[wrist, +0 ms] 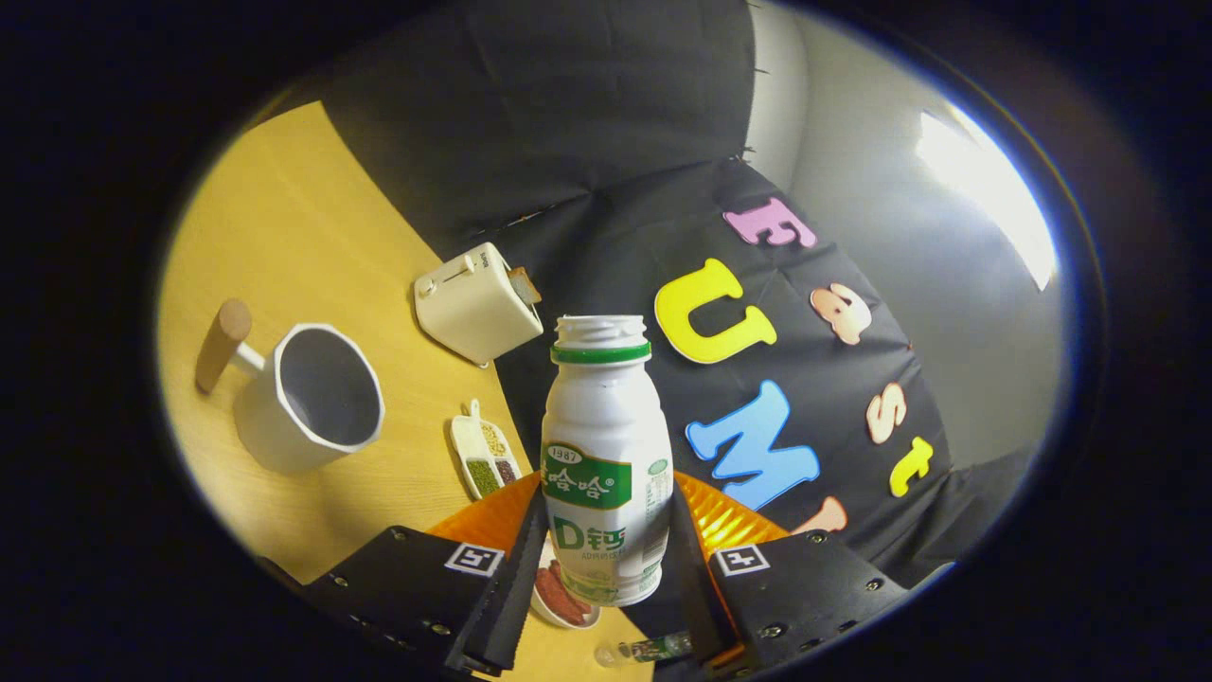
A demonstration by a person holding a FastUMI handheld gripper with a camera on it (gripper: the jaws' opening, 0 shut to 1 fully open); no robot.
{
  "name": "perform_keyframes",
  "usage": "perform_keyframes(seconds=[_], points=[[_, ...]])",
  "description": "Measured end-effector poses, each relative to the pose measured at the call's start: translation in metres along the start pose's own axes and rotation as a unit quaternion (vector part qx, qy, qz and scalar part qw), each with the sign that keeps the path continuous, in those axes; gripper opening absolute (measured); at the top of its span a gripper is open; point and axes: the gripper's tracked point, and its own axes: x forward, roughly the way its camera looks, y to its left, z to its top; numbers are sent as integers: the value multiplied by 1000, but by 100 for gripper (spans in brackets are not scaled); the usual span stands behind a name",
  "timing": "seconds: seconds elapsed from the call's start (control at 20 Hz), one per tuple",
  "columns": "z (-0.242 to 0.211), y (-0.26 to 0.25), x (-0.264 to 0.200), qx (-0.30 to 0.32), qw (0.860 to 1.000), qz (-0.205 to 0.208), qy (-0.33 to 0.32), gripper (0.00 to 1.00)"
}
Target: Take the bottle from table, then pour the juice into the cup, finally place the bottle on the coaster
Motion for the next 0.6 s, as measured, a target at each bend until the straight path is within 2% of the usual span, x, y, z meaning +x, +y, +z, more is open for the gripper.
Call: perform_keyframes(seconds=[0.1, 0.2, 0.35, 0.6], points=[[-7, 3, 1, 65, 998, 15, 7, 66], [-14, 4, 9, 143, 989, 38, 14, 66], [-23, 1, 15, 240, 969, 58, 26, 66], [-44, 5, 21, 377, 922, 79, 43, 66]])
